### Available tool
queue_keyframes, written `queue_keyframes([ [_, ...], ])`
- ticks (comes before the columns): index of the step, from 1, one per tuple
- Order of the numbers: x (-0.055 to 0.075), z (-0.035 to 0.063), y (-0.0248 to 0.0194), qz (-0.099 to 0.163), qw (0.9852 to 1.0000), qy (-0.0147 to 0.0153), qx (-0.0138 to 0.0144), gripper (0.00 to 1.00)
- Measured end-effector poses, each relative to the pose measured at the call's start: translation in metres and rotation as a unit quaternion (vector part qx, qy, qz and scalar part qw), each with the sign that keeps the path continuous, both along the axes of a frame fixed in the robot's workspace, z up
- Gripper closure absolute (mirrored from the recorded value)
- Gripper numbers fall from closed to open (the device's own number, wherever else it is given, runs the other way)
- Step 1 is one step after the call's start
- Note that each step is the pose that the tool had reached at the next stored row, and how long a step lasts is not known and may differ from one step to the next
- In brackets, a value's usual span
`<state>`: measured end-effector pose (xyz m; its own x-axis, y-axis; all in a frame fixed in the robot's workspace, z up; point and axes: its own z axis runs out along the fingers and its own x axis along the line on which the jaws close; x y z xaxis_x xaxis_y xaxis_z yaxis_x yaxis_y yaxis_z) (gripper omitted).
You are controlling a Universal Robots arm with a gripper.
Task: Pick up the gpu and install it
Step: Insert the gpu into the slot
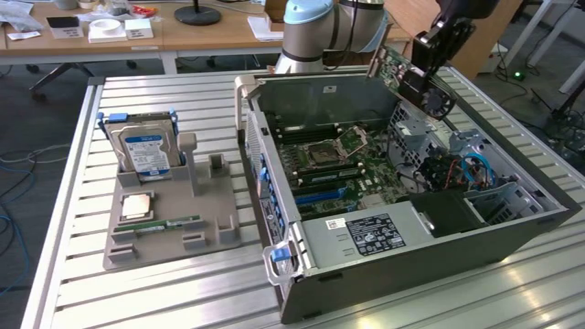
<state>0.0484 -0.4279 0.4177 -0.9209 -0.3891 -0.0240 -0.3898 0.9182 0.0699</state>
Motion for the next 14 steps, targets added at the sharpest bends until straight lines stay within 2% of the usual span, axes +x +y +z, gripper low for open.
queue_keyframes([
  [4,0.0,-0.0009,0.0,0.036,0.9994,0.0,0.0,0.74],
  [7,0.0,-0.0014,0.0,0.063,0.998,0.0,0.0,0.74],
  [11,0.0,-0.0021,0.0,0.099,0.9951,0.0,0.0,0.74],
  [14,0.0,-0.0026,0.0,0.127,0.9919,0.0,0.0,0.74],
])
